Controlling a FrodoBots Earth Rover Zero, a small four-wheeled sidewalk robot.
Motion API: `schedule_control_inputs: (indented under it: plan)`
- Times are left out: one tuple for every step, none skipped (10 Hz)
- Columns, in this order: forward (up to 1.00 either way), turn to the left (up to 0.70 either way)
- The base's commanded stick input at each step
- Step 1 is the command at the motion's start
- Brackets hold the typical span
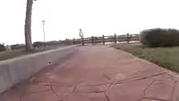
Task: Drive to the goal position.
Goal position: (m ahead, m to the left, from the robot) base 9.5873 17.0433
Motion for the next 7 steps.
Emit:
schedule_control_inputs:
  plan:
    - [1.0,0.0]
    - [1.0,0.0]
    - [1.0,0.0]
    - [1.0,0.0]
    - [1.0,0.0]
    - [1.0,0.0]
    - [1.0,0.0]
